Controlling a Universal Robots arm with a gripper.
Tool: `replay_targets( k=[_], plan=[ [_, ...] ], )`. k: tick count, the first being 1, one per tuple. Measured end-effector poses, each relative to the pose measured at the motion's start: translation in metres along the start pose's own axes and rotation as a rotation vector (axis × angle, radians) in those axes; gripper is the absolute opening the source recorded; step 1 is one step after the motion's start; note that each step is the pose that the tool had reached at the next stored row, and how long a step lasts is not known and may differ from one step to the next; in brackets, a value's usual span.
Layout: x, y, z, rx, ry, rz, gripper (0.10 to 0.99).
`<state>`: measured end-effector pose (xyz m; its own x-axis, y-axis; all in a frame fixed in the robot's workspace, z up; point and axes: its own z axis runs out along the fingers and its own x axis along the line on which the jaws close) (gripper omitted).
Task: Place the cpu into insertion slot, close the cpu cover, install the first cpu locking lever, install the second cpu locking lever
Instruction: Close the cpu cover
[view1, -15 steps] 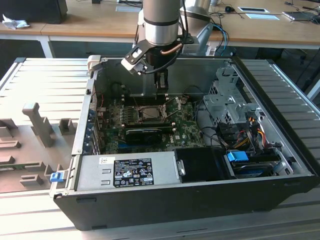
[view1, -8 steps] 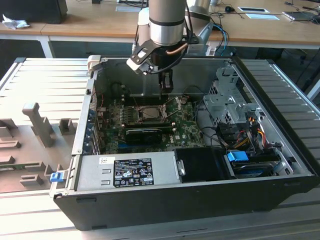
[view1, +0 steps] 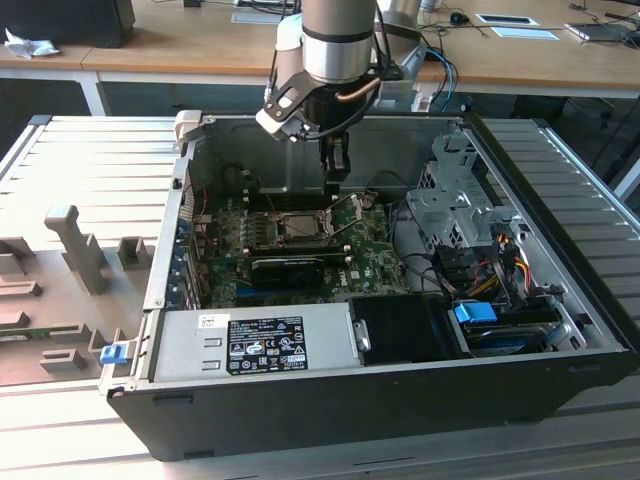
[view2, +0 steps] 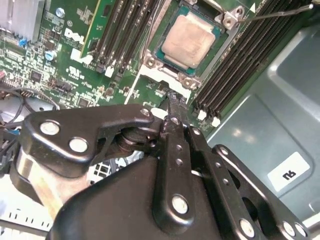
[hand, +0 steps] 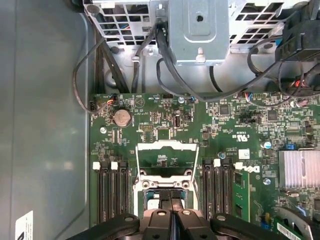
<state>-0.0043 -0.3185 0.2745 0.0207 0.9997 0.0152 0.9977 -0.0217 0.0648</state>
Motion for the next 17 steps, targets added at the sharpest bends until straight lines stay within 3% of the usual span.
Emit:
replay_targets(
  k=[3,8,12,15,17],
  plan=[
    [0.0002,0.0063,-0.0002,0.0,-0.0008,0.0,0.106],
    [0.0003,0.0098,-0.0075,0.0,-0.004,0.0,0.106],
    [0.0006,0.0243,-0.0053,0.0,-0.0042,-0.001,0.106],
    [0.0008,0.0367,0.0012,0.001,-0.0042,-0.004,0.106],
    [0.0008,0.0408,0.0045,0.001,-0.0041,-0.004,0.106]
  ],
)
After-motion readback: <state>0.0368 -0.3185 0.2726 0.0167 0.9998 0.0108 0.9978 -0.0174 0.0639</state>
